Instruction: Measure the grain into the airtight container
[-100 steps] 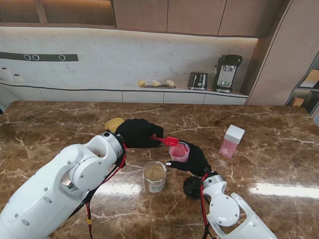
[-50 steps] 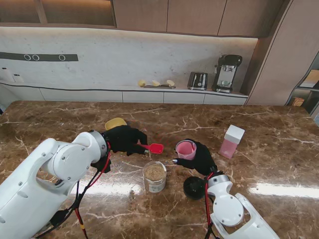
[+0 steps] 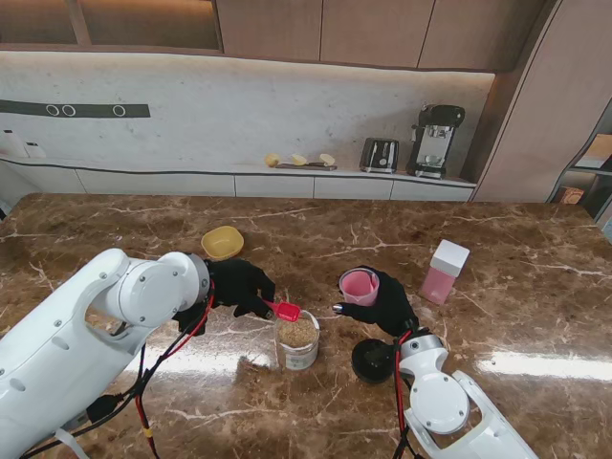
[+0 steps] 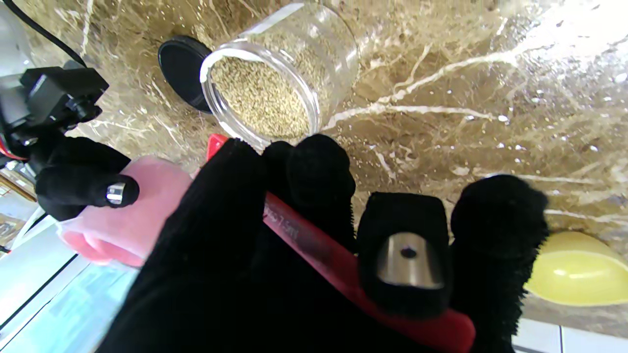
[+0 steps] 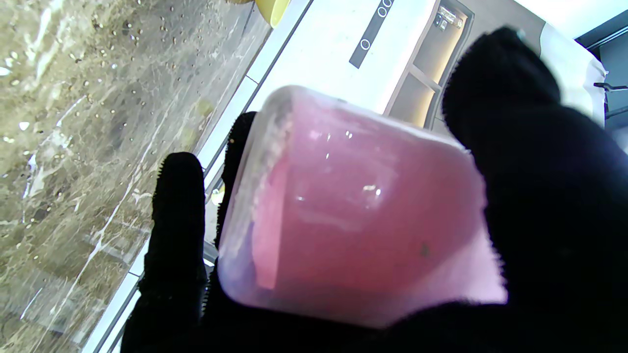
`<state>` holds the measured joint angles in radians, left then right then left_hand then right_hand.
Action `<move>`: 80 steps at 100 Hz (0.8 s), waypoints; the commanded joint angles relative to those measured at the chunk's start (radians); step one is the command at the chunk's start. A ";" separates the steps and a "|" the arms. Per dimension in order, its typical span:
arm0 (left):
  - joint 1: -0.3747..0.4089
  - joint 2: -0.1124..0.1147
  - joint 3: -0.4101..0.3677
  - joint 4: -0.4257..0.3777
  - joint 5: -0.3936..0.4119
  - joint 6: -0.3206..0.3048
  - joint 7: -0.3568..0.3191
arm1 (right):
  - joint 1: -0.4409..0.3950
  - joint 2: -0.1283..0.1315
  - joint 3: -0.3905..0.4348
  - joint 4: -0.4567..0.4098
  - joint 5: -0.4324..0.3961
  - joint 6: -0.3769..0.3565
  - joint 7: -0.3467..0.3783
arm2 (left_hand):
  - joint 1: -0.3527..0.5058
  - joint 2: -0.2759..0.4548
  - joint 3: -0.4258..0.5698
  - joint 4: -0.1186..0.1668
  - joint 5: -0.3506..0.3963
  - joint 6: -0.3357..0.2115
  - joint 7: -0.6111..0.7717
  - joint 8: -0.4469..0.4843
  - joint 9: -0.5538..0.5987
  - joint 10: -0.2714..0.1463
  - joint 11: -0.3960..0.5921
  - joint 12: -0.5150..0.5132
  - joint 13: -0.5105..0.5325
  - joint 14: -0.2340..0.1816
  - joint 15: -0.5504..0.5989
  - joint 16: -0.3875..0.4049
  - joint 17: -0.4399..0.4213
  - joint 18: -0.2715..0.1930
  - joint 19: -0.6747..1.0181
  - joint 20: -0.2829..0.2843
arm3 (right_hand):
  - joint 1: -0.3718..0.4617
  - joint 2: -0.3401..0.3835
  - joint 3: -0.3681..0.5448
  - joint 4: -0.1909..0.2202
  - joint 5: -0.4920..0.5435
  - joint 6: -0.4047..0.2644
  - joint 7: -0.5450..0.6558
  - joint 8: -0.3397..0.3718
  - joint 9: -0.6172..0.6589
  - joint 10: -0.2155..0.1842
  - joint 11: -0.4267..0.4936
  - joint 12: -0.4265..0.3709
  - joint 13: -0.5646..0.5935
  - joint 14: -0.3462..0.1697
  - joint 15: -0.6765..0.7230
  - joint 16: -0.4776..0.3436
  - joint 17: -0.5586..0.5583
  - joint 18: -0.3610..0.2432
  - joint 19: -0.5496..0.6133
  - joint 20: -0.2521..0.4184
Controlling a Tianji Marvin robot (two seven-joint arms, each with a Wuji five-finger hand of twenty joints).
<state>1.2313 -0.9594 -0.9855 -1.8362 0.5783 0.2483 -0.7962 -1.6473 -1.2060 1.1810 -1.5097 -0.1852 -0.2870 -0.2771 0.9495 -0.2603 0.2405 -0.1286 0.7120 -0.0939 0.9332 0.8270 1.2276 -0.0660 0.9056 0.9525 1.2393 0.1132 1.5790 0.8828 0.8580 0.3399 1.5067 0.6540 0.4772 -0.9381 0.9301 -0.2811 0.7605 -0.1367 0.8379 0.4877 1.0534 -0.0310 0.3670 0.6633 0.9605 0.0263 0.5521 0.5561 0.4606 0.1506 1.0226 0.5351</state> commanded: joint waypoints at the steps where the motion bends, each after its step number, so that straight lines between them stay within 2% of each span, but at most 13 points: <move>1: -0.015 -0.002 0.020 0.029 -0.007 0.007 -0.007 | -0.009 -0.003 0.003 0.004 0.004 0.004 0.009 | 0.051 0.048 -0.032 0.030 -0.024 -0.011 0.006 -0.005 0.017 0.010 0.025 0.019 0.030 0.005 0.091 0.004 -0.003 0.028 0.068 0.017 | 0.099 0.190 0.183 -0.001 0.096 -0.179 0.050 0.006 -0.008 -0.040 -0.007 -0.011 -0.020 -0.037 -0.003 -0.008 0.000 -0.003 -0.016 0.020; 2: -0.018 -0.002 0.023 0.033 -0.009 0.007 -0.006 | -0.009 -0.003 0.003 0.004 0.004 0.004 0.009 | 0.051 0.049 -0.034 0.030 -0.025 -0.011 0.005 -0.005 0.017 0.011 0.026 0.019 0.030 0.005 0.091 0.004 -0.004 0.028 0.068 0.018 | 0.099 0.190 0.183 -0.001 0.096 -0.179 0.050 0.006 -0.008 -0.040 -0.006 -0.011 -0.020 -0.037 -0.003 -0.008 0.000 -0.004 -0.016 0.020; 5: -0.027 -0.002 0.033 0.044 -0.013 0.006 -0.005 | -0.009 -0.003 0.004 0.004 0.004 0.004 0.008 | 0.099 0.076 -0.123 0.050 -0.027 -0.013 -0.003 0.002 0.011 0.010 0.029 0.028 0.030 0.006 0.090 0.007 -0.007 0.030 0.066 0.026 | 0.099 0.190 0.183 -0.001 0.096 -0.178 0.050 0.006 -0.007 -0.039 -0.006 -0.011 -0.020 -0.036 -0.003 -0.008 0.000 -0.003 -0.016 0.020; 20: -0.060 -0.001 0.072 0.082 -0.025 0.014 -0.006 | -0.008 -0.003 0.007 0.006 0.005 0.002 0.008 | 0.109 0.106 -0.151 0.052 -0.048 -0.018 -0.009 0.005 -0.002 0.012 0.041 0.037 0.030 0.008 0.087 0.007 -0.022 0.040 0.069 0.031 | 0.099 0.189 0.184 -0.001 0.096 -0.178 0.051 0.006 -0.007 -0.039 -0.006 -0.011 -0.020 -0.035 -0.002 -0.008 0.000 -0.002 -0.016 0.020; 22: -0.063 -0.001 0.075 0.086 -0.025 0.014 -0.006 | -0.008 -0.003 0.007 0.007 0.005 0.002 0.009 | 0.148 0.127 -0.221 0.067 -0.049 -0.018 -0.011 0.008 -0.003 0.012 0.043 0.040 0.030 0.008 0.086 0.008 -0.023 0.045 0.066 0.040 | 0.098 0.190 0.184 -0.002 0.096 -0.178 0.051 0.006 -0.008 -0.038 -0.006 -0.011 -0.020 -0.035 -0.002 -0.008 0.000 -0.002 -0.016 0.020; 24: -0.065 -0.001 0.079 0.088 -0.024 0.014 -0.006 | -0.008 -0.003 0.007 0.007 0.005 0.002 0.009 | 0.157 0.134 -0.239 0.071 -0.050 -0.018 -0.012 0.008 -0.003 0.013 0.045 0.042 0.030 0.008 0.086 0.009 -0.024 0.046 0.066 0.042 | 0.098 0.190 0.184 -0.002 0.096 -0.178 0.051 0.006 -0.007 -0.039 -0.006 -0.011 -0.020 -0.036 -0.002 -0.008 0.000 -0.002 -0.016 0.020; 27: -0.069 -0.001 0.083 0.091 -0.022 0.013 -0.008 | -0.008 -0.003 0.007 0.007 0.005 0.002 0.009 | 0.159 0.138 -0.245 0.072 -0.051 -0.018 -0.013 0.008 -0.003 0.013 0.046 0.043 0.030 0.008 0.086 0.009 -0.024 0.046 0.066 0.043 | 0.097 0.190 0.183 -0.002 0.096 -0.178 0.050 0.006 -0.007 -0.038 -0.006 -0.011 -0.020 -0.036 -0.002 -0.008 0.000 -0.002 -0.016 0.020; 29: -0.072 0.000 0.086 0.092 -0.020 0.012 -0.010 | -0.008 -0.003 0.007 0.007 0.005 0.002 0.010 | 0.160 0.142 -0.247 0.071 -0.053 -0.017 -0.014 0.006 -0.004 0.013 0.049 0.044 0.029 0.042 0.085 0.010 -0.024 0.046 0.067 0.043 | 0.097 0.190 0.184 -0.002 0.096 -0.178 0.050 0.006 -0.007 -0.038 -0.006 -0.011 -0.020 -0.036 -0.003 -0.008 0.000 -0.002 -0.016 0.020; 32: -0.074 0.000 0.089 0.092 -0.015 0.010 -0.012 | -0.008 -0.003 0.007 0.007 0.005 0.002 0.010 | 0.159 0.145 -0.249 0.070 -0.053 -0.015 -0.016 0.004 -0.004 0.014 0.051 0.045 0.028 0.052 0.084 0.011 -0.024 0.047 0.068 0.043 | 0.097 0.190 0.184 -0.002 0.096 -0.179 0.050 0.006 -0.007 -0.039 -0.006 -0.011 -0.020 -0.035 -0.003 -0.008 0.000 -0.002 -0.016 0.020; 34: -0.075 0.000 0.092 0.093 -0.010 0.008 -0.012 | -0.008 -0.003 0.007 0.008 0.005 0.002 0.010 | 0.158 0.148 -0.250 0.069 -0.051 -0.014 -0.019 -0.002 -0.004 0.013 0.052 0.046 0.028 0.035 0.083 0.011 -0.024 0.048 0.069 0.043 | 0.097 0.190 0.184 -0.002 0.096 -0.179 0.050 0.006 -0.007 -0.039 -0.006 -0.011 -0.020 -0.035 -0.002 -0.008 -0.001 -0.002 -0.016 0.020; 40: -0.081 0.000 0.099 0.093 0.000 0.005 -0.014 | -0.008 -0.003 0.007 0.008 0.005 0.002 0.011 | 0.158 0.155 -0.254 0.068 -0.050 -0.008 -0.026 -0.017 -0.004 0.014 0.054 0.047 0.028 0.056 0.083 0.016 -0.025 0.052 0.069 0.043 | 0.096 0.190 0.184 -0.002 0.096 -0.178 0.050 0.006 -0.008 -0.039 -0.006 -0.011 -0.020 -0.035 -0.002 -0.008 -0.001 -0.002 -0.016 0.020; 58: -0.108 0.000 0.136 0.104 0.001 0.003 -0.015 | -0.008 -0.003 0.007 0.008 0.003 0.000 0.011 | 0.156 0.164 -0.259 0.065 -0.046 0.000 -0.038 -0.057 -0.006 0.015 0.057 0.050 0.028 0.053 0.082 0.023 -0.027 0.058 0.072 0.045 | 0.094 0.191 0.185 -0.003 0.095 -0.179 0.050 0.006 -0.008 -0.038 -0.006 -0.012 -0.021 -0.036 -0.002 -0.008 -0.001 -0.003 -0.016 0.020; 80: -0.134 0.000 0.173 0.130 -0.011 0.002 -0.008 | -0.008 -0.002 0.008 0.007 0.001 -0.001 0.009 | 0.128 0.210 -0.277 0.046 -0.062 -0.037 -0.026 -0.068 -0.016 0.010 0.075 0.069 0.028 0.042 0.085 0.030 -0.041 0.071 0.077 0.052 | 0.093 0.191 0.186 -0.003 0.096 -0.177 0.050 0.006 -0.008 -0.038 -0.007 -0.013 -0.021 -0.036 -0.002 -0.008 -0.001 -0.003 -0.017 0.020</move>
<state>1.0994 -0.9577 -0.8165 -1.7190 0.5713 0.2509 -0.8051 -1.6475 -1.2060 1.1873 -1.5062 -0.1877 -0.2898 -0.2785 1.0655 -0.1134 -0.0107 -0.0849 0.6717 -0.0909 0.8966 0.7671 1.2231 -0.0574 0.9292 0.9991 1.2393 0.1369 1.5790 0.8968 0.8196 0.3628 1.5067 0.6848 0.4772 -0.9381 0.9301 -0.2811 0.7605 -0.1367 0.8379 0.4877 1.0534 -0.0310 0.3670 0.6633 0.9605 0.0263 0.5520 0.5561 0.4606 0.1506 1.0226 0.5352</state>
